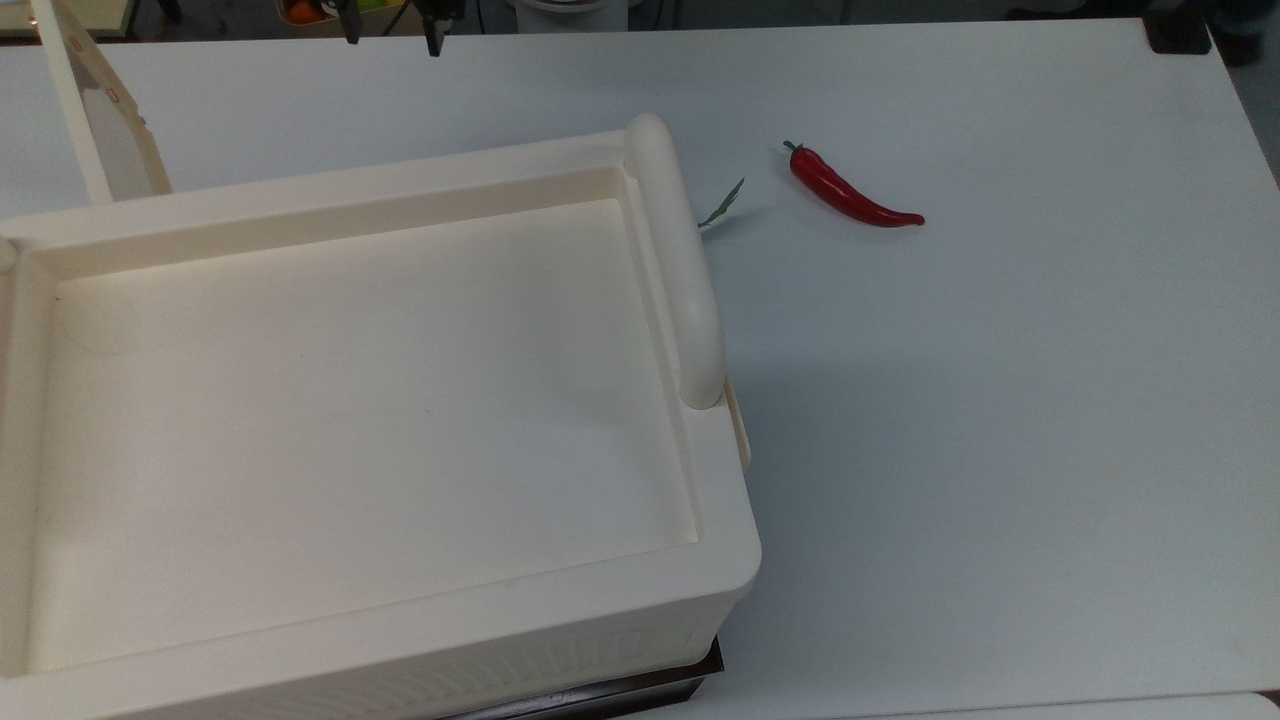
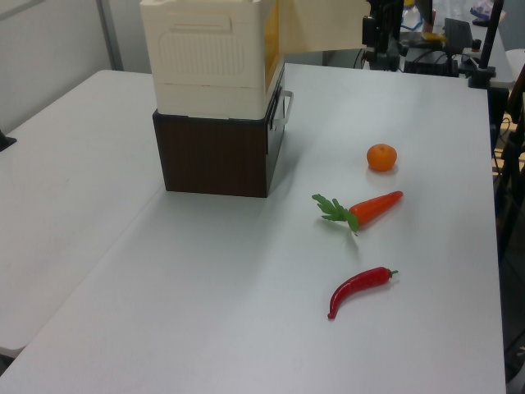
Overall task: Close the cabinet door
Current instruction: 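Move the gripper to the open cream cabinet door's edge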
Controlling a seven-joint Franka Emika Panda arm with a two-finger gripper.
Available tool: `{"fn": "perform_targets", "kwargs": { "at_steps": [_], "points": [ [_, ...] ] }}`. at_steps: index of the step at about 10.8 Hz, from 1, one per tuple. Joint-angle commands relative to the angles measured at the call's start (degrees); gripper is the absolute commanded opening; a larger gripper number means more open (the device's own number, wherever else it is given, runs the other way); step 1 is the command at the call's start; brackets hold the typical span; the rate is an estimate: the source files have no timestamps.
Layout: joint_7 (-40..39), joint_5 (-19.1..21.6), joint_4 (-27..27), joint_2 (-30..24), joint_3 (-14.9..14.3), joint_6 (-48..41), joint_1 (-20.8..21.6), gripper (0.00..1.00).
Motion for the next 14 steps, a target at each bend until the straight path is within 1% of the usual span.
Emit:
{"fn": "perform_targets", "kwargs": {
  "at_steps": [1, 2, 4, 5, 6, 8, 9, 10, 11, 12, 14],
  "points": [
    [-8.26, 1.13, -0.89, -2.42, -0.65, -2.79, -0.57, 0.0],
    [-12.11, 1.13, -0.63, -2.69, -0.83, -4.71, -0.66, 0.0],
    [-25.87, 0.7, -0.28, -4.79, -2.75, -7.27, -1.54, 0.0],
    [-32.21, 0.0, 0.59, -5.06, -4.24, -8.76, -1.63, 0.0],
    [-39.06, -0.44, 1.3, -5.41, -6.35, -9.12, -2.07, 0.0],
    [-53.73, -3.16, 3.05, -5.07, -11.09, -8.34, -2.07, 0.0],
    [-61.9, -3.43, 4.63, -4.89, -13.38, -6.24, -2.16, 0.0],
    [-70.68, -3.35, 5.25, -4.89, -15.66, -2.4, -2.42, 0.0],
    [-77.47, -3.35, 5.35, -4.98, -17.69, -0.27, -2.77, 0.0],
    [-82.84, -3.26, 5.35, -4.89, -19.36, 2.71, -3.12, 0.0],
    [-91.65, -2.12, 4.65, -3.75, -21.13, 12.45, -3.21, 0.0]
  ]
}}
